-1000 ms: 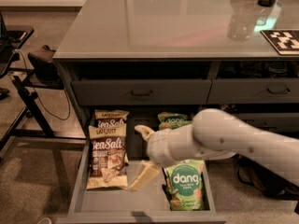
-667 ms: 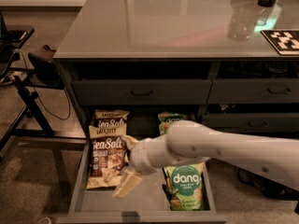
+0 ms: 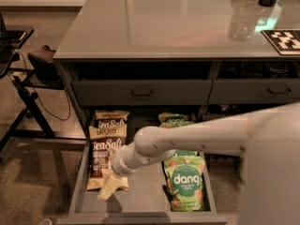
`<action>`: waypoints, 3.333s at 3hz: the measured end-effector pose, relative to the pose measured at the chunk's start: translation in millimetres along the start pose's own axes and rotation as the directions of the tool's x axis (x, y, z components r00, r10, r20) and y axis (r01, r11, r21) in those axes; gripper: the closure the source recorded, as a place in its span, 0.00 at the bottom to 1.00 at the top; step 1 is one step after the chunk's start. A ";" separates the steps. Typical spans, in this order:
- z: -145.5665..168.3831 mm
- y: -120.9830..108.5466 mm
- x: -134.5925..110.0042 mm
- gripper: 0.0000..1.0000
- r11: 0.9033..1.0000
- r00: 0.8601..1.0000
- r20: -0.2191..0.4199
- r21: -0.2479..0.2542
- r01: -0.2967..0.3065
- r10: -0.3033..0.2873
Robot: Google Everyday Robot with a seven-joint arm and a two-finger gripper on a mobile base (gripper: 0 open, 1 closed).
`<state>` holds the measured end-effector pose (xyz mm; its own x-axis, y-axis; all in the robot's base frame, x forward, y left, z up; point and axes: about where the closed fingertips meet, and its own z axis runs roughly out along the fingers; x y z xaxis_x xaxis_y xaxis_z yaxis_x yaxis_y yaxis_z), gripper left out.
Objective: Pick brown chip bag from middle drawer and place on counter
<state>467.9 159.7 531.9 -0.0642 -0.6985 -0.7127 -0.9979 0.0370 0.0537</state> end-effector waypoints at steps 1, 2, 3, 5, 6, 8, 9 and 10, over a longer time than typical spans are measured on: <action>46.4 -22.1 16.4 0.00 0.997 0.999 -0.020 -0.063 -0.032 0.031; 99.5 -66.1 31.7 0.00 0.993 0.999 -0.021 -0.107 -0.050 0.048; 100.0 -69.3 30.2 0.00 0.993 0.999 -0.017 -0.103 -0.050 0.049; 52.2 -64.4 18.8 0.00 0.998 0.998 -0.045 0.042 -0.043 0.045; 7.8 -81.5 14.4 0.00 0.985 0.997 -0.069 0.167 -0.029 0.041; -1.2 -142.2 59.7 0.00 0.967 0.991 -0.026 0.223 -0.124 0.133; 24.9 -167.0 95.0 0.00 0.963 0.980 -0.020 0.189 -0.191 0.198; 53.2 -184.7 113.8 0.00 0.962 0.972 -0.014 0.146 -0.229 0.234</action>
Offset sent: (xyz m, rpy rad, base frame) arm 0.0694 0.0570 -0.1171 -0.0085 0.1566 0.0555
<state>644.3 111.4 403.6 -0.2956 -0.6806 -0.6704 -0.9472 0.3003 0.1128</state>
